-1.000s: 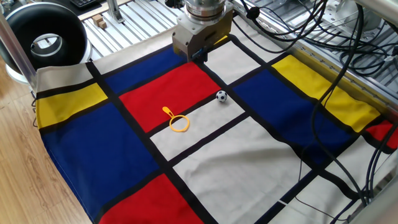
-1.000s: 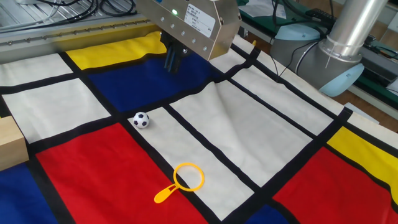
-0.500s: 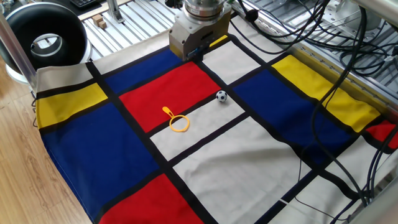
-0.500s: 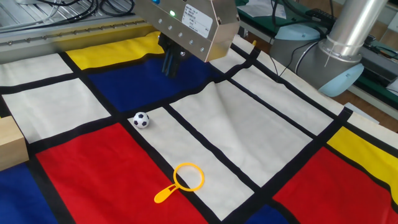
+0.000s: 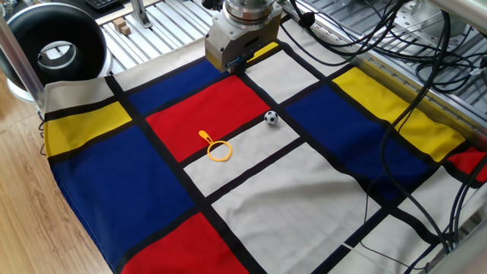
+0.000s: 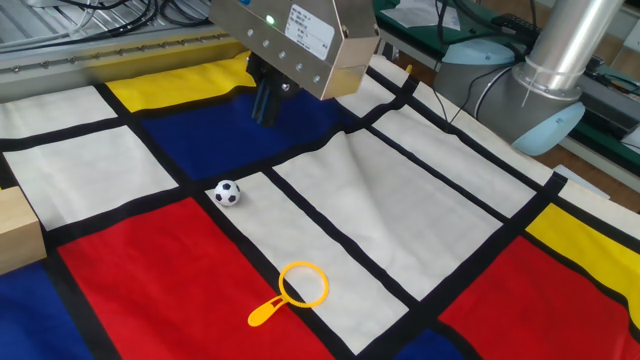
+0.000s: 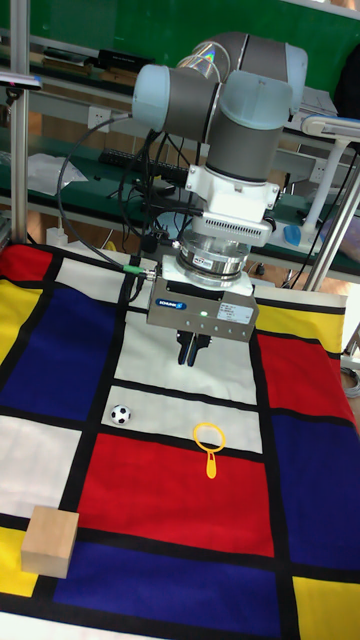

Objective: Attach the bubble ring to the ball

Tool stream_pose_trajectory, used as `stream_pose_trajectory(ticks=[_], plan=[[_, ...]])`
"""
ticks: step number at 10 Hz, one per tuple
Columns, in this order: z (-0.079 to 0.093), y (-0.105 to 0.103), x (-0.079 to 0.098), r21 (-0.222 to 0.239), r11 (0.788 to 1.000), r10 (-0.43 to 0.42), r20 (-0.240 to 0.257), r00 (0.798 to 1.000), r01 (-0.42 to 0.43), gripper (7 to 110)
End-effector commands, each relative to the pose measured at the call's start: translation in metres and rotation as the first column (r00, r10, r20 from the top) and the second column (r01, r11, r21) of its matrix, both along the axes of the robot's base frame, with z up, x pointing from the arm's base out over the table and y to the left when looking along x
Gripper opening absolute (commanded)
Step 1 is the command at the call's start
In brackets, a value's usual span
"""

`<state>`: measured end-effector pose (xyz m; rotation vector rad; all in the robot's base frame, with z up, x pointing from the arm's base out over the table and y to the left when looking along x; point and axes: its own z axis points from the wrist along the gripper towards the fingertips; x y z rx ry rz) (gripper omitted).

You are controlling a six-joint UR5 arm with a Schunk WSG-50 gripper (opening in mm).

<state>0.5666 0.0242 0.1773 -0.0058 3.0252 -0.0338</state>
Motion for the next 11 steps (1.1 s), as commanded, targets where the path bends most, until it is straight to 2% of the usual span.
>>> stream_pose_trajectory(ticks=[1,3,5,6,7,8,9,11], plan=[[0.001,0.005,0.001,0.024,1.000,-0.005,0.005,1.000,0.005,7],[0.001,0.005,-0.001,0.024,1.000,-0.004,-0.006,1.000,0.004,7],[0.000,-0.001,-0.008,0.002,1.000,-0.003,-0.032,0.999,0.003,7],[0.000,-0.004,-0.007,-0.011,1.000,0.009,-0.030,1.000,-0.009,7],[0.000,0.001,-0.007,0.009,1.000,0.002,-0.029,1.000,-0.001,7],[-0.001,0.009,-0.021,0.040,0.999,-0.003,-0.083,0.997,0.006,7],[-0.001,0.010,-0.031,0.043,0.999,0.033,-0.122,0.992,-0.028,7],[-0.001,0.006,-0.031,0.028,0.994,0.113,-0.124,0.986,-0.110,7]])
